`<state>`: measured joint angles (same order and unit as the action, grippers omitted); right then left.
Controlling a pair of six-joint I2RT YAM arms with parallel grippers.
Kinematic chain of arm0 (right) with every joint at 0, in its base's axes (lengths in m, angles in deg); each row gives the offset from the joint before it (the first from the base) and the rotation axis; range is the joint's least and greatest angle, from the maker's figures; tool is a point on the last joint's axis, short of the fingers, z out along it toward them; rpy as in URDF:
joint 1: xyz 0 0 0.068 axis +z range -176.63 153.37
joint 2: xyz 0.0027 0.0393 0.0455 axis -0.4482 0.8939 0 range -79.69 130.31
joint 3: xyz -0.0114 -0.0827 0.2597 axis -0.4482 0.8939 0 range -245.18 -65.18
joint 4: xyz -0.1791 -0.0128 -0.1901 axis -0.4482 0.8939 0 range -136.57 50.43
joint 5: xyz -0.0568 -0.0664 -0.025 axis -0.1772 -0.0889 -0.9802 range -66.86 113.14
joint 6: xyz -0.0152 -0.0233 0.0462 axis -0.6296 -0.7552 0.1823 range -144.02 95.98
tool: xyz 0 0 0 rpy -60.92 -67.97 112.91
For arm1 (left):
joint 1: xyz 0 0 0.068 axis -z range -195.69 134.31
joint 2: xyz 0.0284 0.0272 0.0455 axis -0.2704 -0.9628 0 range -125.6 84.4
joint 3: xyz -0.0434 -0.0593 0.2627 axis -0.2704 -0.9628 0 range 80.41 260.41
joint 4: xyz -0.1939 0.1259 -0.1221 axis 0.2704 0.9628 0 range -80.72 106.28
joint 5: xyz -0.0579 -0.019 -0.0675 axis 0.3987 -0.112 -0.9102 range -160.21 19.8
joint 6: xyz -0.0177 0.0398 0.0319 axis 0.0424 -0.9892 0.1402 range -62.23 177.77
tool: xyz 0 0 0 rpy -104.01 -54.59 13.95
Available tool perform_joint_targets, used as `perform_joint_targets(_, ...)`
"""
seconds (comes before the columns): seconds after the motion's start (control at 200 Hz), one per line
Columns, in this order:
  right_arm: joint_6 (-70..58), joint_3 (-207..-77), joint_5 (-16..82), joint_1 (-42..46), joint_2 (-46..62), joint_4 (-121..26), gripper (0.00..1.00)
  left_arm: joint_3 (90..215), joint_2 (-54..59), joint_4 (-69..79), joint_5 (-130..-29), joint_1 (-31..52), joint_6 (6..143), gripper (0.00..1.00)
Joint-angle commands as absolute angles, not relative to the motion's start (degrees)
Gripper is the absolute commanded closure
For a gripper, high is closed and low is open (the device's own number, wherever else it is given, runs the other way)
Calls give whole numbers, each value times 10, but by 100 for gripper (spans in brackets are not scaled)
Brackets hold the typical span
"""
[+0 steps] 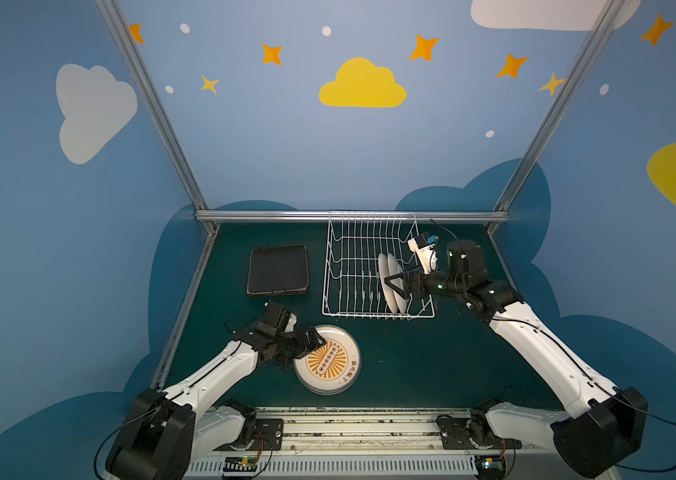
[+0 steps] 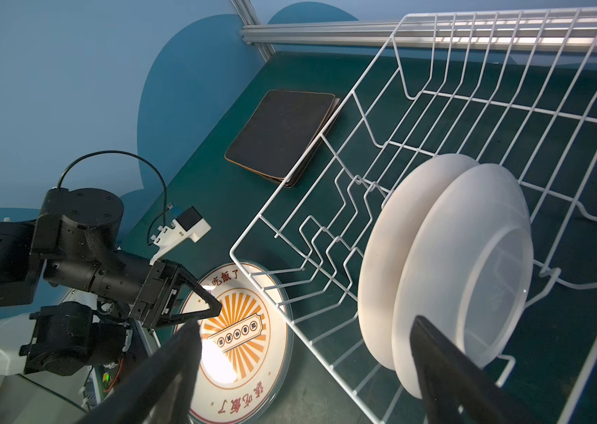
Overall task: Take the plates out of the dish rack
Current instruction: 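Open the left gripper and lift it off the stacked printed plates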
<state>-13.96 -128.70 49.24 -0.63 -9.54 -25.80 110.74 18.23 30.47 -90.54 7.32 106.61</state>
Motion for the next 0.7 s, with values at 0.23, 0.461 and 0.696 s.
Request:
perform_joint_targets(0.23, -139, -1305, 487, -4, -94, -262, 11, 1179, 152, 414, -851, 95, 1031, 1)
perform_joint_targets(0.461, -141, -1303, 489, -3, -93, -262, 11, 1204, 189, 464, -840, 95, 1027, 1)
perform_joint_targets(0.696, -141, -1311, 493, -3, -87, -265, 12, 1217, 195, 493, -818, 94, 1024, 1)
